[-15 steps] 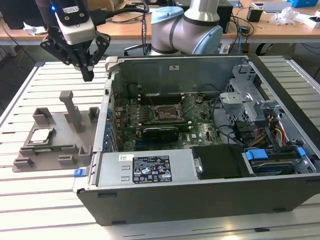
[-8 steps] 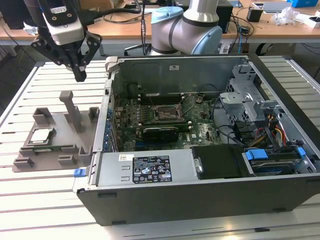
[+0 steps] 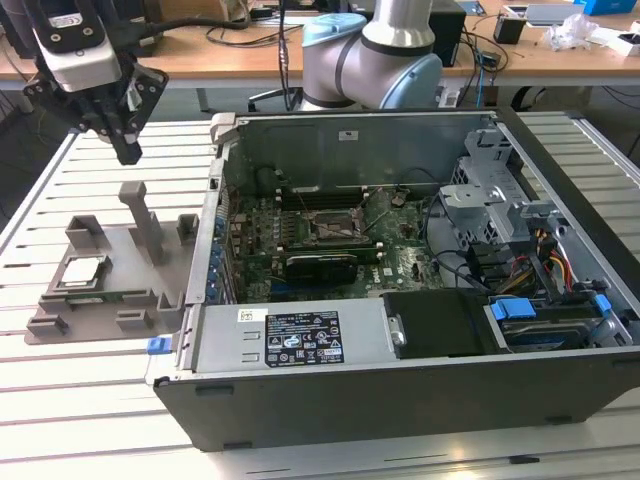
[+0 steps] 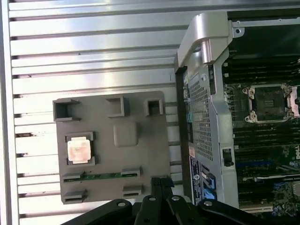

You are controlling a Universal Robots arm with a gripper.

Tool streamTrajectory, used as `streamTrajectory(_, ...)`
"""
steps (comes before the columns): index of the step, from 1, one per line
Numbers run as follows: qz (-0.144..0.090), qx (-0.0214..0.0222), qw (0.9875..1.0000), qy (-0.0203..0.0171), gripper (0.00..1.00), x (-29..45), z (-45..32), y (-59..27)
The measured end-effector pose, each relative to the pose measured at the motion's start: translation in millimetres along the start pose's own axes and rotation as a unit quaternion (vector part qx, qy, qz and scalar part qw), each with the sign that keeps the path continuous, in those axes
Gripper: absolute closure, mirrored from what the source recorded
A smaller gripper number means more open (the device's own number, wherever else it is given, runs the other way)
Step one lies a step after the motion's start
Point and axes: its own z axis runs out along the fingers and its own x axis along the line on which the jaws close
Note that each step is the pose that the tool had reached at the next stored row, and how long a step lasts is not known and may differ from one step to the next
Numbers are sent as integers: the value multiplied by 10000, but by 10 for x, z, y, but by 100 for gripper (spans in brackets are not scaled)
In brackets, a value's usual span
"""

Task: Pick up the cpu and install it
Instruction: 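Reach for the cpu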

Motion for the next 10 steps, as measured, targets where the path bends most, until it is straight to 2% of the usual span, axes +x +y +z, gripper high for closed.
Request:
streamTrajectory(2,1,0,10000,0,89,134,-2,-10)
streamTrajectory(4,0,1,10000,0,89,205,-4,-15)
streamTrajectory(6,1,0,10000,0,89,320,-4,-23)
streamTrajectory(10,0,0,10000,0,89,420,-5,-31)
